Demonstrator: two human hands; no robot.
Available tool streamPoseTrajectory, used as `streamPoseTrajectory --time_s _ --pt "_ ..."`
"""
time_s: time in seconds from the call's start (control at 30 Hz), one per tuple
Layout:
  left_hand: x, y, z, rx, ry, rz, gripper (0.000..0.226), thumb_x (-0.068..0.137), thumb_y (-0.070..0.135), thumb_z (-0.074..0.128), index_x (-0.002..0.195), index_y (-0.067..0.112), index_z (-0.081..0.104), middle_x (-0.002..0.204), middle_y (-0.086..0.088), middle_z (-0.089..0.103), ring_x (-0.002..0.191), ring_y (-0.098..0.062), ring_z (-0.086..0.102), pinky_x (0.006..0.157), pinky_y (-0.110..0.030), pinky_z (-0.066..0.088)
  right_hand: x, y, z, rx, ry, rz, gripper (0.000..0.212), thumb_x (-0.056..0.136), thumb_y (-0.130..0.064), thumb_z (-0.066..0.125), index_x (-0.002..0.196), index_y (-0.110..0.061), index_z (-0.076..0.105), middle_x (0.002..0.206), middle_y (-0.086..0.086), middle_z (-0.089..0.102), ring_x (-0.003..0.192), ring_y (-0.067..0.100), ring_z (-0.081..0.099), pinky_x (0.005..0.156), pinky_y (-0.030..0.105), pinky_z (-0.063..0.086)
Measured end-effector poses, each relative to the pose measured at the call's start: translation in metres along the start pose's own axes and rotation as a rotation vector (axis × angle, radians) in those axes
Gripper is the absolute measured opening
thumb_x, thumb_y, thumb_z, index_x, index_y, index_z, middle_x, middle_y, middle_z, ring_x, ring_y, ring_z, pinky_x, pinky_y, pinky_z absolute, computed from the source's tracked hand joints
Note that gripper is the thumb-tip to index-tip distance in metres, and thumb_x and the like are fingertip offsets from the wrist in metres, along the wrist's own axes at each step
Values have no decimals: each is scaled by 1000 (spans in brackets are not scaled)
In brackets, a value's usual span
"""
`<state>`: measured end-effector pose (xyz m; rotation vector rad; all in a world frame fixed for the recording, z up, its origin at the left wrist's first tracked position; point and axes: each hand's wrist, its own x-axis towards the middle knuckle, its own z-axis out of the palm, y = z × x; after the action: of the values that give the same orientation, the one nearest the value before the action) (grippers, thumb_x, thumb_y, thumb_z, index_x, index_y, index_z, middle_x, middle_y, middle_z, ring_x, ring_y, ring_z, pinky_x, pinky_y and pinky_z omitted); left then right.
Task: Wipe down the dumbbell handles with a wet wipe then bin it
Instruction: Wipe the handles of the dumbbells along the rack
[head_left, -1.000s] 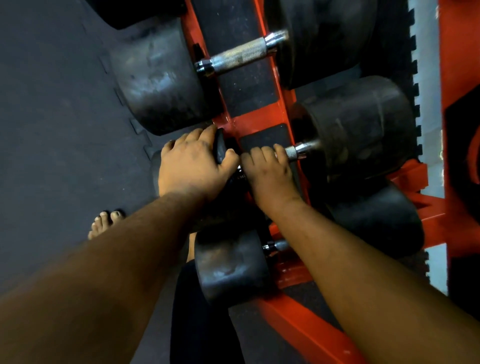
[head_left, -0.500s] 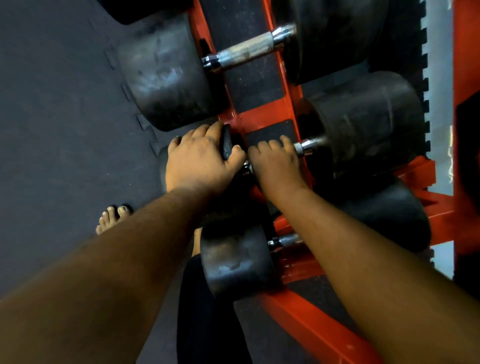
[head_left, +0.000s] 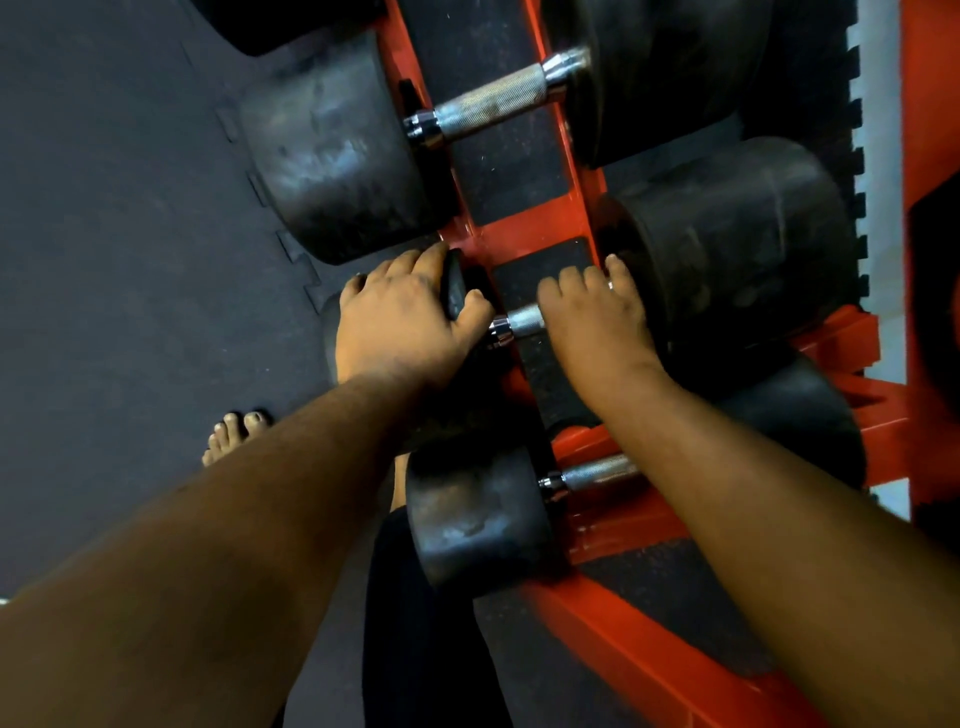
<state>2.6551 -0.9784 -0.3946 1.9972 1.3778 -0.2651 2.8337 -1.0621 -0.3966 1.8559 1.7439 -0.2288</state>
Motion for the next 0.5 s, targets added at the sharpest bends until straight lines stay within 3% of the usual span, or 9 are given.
streamPoseTrajectory --time_s 0.07,0.13,0.23,0.3,0.4,0.5 --pt "0 0 0 4 0 0 74 86 62 33 147 23 52 142 -7 61 130 -30 55 109 -48 36 20 -1 -14 -14 -141 23 29 96 -12 40 116 -17 60 115 7 65 109 29 61 103 41 36" --pt "0 1 -1 1 -2 -2 74 86 62 33 146 23 52 142 -7 61 130 -30 55 110 -48 36 17 -3 -16 -16 -211 79 35 98 -11 36 126 -13 56 129 12 60 124 31 55 110 41 31" --pt "-1 1 -2 -5 2 -5 73 86 61 33 145 22 53 142 -7 61 129 -31 55 110 -48 36 -22 -5 -6 95 -93 147 53 99 -17 30 152 -8 33 160 17 31 150 31 25 124 43 15" --pt "-1 1 -2 -7 -2 -4 71 87 60 35 144 22 53 141 -7 61 129 -30 55 110 -47 36 -53 -10 0 260 7 178 62 98 -19 29 158 -12 21 165 11 19 153 26 17 124 44 18" --pt "-2 2 -3 -15 -4 -10 70 87 60 36 144 22 54 141 -8 61 129 -31 55 110 -47 35 -83 -28 17 800 101 481 62 93 -6 42 154 -19 38 160 6 34 147 22 33 120 36 29" --pt "-2 2 -2 -13 2 -10 70 88 59 36 144 22 54 141 -8 61 129 -30 55 110 -47 36 -71 -42 12 1692 210 1128 38 96 -12 50 132 -19 62 134 2 63 130 23 55 112 40 41"
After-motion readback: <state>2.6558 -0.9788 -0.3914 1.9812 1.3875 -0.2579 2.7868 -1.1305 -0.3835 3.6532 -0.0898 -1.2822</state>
